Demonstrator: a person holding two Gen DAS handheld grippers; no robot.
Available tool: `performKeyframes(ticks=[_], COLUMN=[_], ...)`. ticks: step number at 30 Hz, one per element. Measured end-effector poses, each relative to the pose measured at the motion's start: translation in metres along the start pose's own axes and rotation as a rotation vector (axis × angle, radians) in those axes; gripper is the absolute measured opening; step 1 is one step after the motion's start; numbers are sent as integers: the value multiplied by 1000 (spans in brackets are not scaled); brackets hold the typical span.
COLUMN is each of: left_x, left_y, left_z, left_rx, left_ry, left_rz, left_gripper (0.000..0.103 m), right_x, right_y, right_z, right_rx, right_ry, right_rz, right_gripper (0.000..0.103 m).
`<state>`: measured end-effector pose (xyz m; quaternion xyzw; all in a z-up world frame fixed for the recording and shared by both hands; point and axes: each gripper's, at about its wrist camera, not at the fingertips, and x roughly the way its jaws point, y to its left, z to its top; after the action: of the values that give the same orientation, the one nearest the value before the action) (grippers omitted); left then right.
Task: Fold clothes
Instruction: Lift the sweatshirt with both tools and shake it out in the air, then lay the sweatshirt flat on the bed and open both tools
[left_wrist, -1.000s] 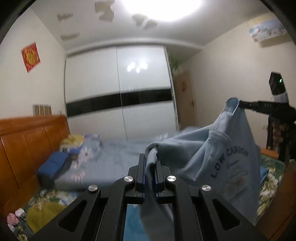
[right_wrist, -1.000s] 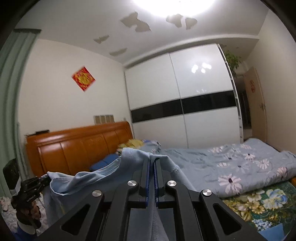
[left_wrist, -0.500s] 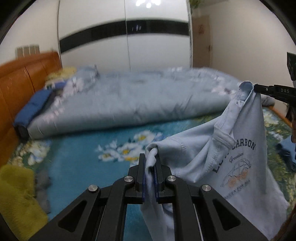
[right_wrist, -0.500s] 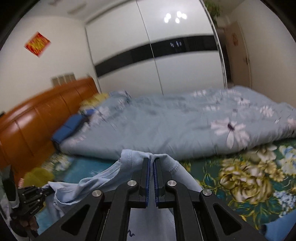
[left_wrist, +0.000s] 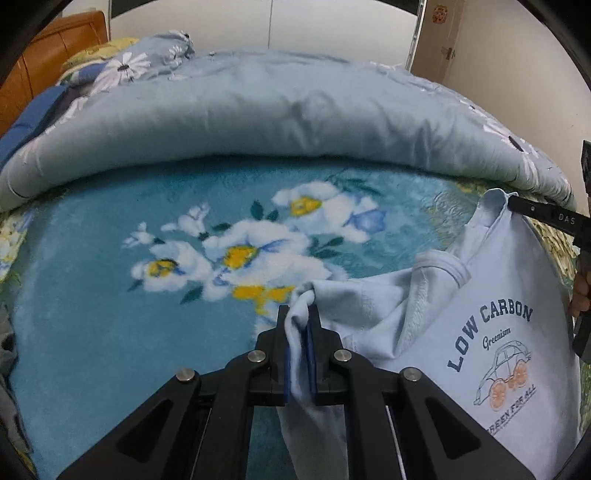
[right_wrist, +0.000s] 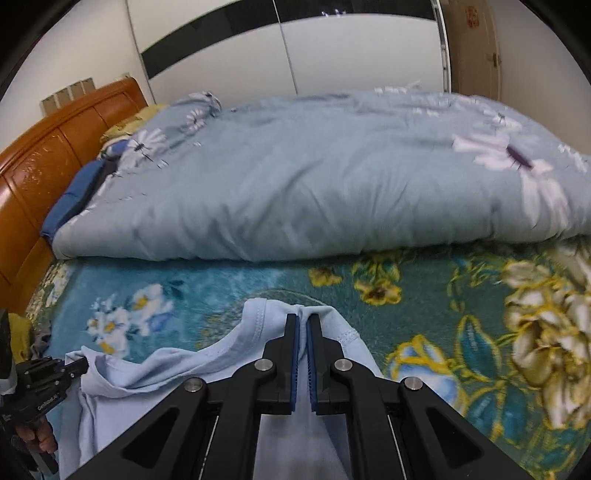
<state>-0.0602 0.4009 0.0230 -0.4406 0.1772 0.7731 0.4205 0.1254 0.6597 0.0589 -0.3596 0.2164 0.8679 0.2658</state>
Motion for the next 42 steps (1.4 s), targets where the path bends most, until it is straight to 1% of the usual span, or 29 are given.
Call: performKeyframes(ticks=[4,6,7,9,10,11,12,13,15,16,17,19,22,24,25,27,28,29,30,31,32,34,37,40,42], left_x=[0,-6,-11,-24,-32,-42,-53,-67,-89,-102,-112,-127,-132,-127,-123,-121,-123,-125,-126,-126,-127,-128,-137,-153,-161], left_y=[0,2,3,8,9,11,12,12,11,10,9,9,8,6,5,2,1,-1,-1,0,0,1,10,36,62], left_z=[-2,-3,-4,-7,-9,-10,-14,-20,-35,-46,-60,-98,-142,-167,-177,-189,-191,-192,-192,-190,-189,-186,-176,-157,-140], left_rx=[13,1,-11,-46,-57,-68,-76,-82,-89,-92,-98,-120,-147,-176,-192,-209,-216,-224,-236,-248,-251,-256,-247,-226,-241], left_ry=[3,7,13,17,12,6,-2,-12,-32,-41,-48,-45,-16,31,55,59,48,36,33,32,29,23,-3,-65,-92], left_rz=[-15,-38,-51,-66,-75,-83,-83,-78,-82,-88,-89,-98,-101,-127,-142,-158,-163,-167,-191,-211,-209,-201,-145,0,86], left_gripper=[9,9,11,14,16,20,23,28,31,36,41,43,43,43,43,43,43,37,30,7,2,1,1,1,1], right_x=[13,16,15,8,1,-8,-17,-29,-53,-67,-82,-113,-156,-179,-188,-205,-211,-218,-224,-229,-234,-242,-253,-258,-258], right_y=[-4,-7,-7,-3,0,3,5,6,8,9,10,10,10,7,5,2,1,1,1,3,4,7,7,4,-1], right_z=[-5,-7,-8,-8,-7,-5,-4,-3,-7,-12,-17,-38,-76,-105,-116,-137,-144,-151,-156,-159,-161,-162,-162,-161,-160], right_rx=[9,12,4,-19,-29,-38,-40,-35,-30,-27,-24,-23,-32,-34,-31,-27,-25,-26,-30,-40,-48,-55,-47,-50,-53], right_ry=[30,38,35,21,8,-7,-20,-38,-60,-70,-80,-99,-115,-106,-104,-97,-92,-90,-92,-95,-100,-112,-134,-146,-145], right_rz=[3,6,3,-9,-19,-31,-40,-44,-45,-43,-41,-13,19,33,38,47,50,52,51,46,45,50,77,69,52], right_gripper=[5,5,9,9,17,37,50,66,68,68,68,68,68,68,69,68,68,68,68,68,68,68,68,68,68])
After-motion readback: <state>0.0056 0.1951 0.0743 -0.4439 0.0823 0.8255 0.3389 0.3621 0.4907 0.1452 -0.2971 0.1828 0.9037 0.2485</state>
